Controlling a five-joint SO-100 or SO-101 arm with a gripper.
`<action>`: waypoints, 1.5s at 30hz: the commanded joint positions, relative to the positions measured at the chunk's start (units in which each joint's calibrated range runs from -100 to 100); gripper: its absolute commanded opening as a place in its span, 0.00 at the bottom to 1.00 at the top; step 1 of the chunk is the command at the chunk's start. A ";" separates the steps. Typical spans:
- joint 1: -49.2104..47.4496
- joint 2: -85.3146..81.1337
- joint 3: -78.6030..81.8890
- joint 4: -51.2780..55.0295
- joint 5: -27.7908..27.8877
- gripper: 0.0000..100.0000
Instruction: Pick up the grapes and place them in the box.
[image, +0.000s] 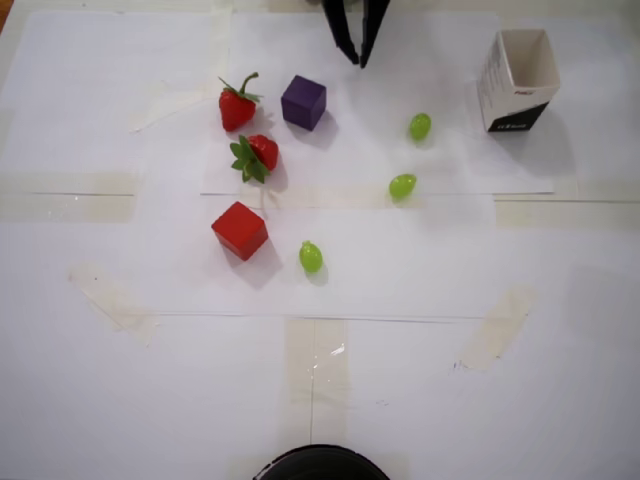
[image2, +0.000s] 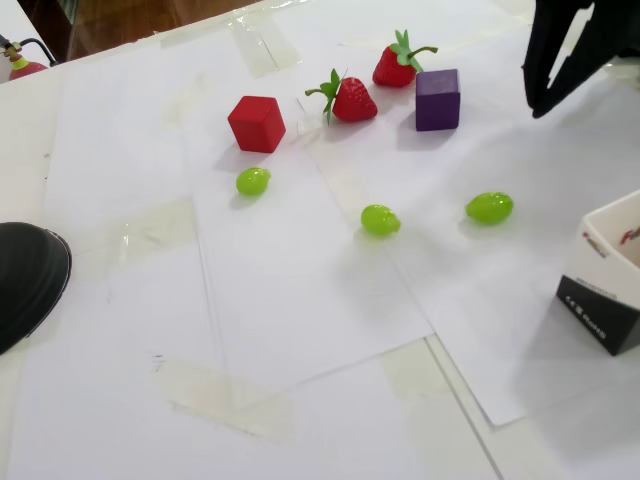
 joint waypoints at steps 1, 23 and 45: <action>-1.60 11.58 -19.50 3.07 0.59 0.00; -13.37 70.83 -50.32 -2.73 -7.81 0.00; -14.40 86.05 -52.32 -20.13 -13.24 0.17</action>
